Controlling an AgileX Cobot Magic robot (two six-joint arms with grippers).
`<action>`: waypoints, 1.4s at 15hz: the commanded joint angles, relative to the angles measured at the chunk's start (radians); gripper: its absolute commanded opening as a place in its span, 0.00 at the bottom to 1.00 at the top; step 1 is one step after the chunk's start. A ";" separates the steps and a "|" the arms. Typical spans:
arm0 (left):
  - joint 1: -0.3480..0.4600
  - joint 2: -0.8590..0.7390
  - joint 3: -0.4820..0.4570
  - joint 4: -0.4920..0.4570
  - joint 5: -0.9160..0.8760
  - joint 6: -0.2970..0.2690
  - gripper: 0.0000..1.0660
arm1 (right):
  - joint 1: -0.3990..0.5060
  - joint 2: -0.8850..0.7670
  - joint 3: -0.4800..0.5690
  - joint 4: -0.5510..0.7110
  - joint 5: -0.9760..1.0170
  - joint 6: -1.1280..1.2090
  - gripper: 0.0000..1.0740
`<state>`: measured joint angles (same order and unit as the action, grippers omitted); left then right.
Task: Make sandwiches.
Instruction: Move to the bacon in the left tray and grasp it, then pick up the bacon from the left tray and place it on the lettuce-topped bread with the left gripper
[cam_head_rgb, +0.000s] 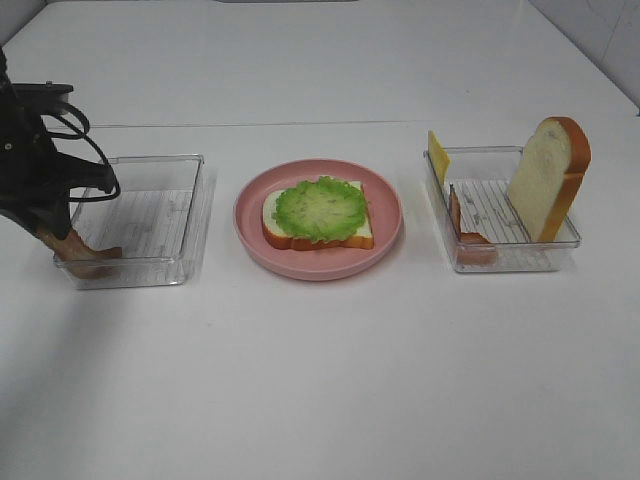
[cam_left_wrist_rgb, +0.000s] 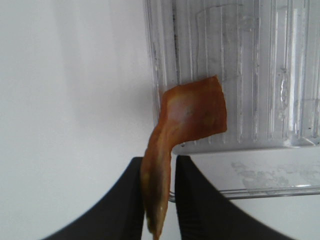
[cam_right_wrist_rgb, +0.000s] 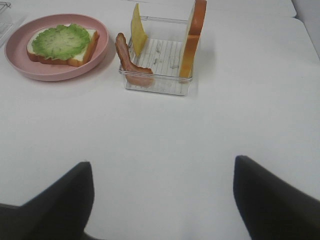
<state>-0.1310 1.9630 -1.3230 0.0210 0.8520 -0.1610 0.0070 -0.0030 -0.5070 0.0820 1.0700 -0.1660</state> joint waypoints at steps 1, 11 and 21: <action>0.000 -0.002 -0.002 -0.007 -0.008 -0.005 0.12 | -0.006 -0.012 0.004 -0.001 -0.008 -0.006 0.69; 0.000 -0.060 -0.095 -0.197 -0.055 0.144 0.00 | -0.006 -0.012 0.004 -0.001 -0.008 -0.006 0.69; -0.012 0.003 -0.190 -1.259 -0.213 0.736 0.00 | -0.006 -0.012 0.004 -0.001 -0.008 -0.006 0.69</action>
<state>-0.1510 1.9850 -1.5080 -1.2630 0.6480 0.5970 0.0070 -0.0030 -0.5070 0.0820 1.0700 -0.1660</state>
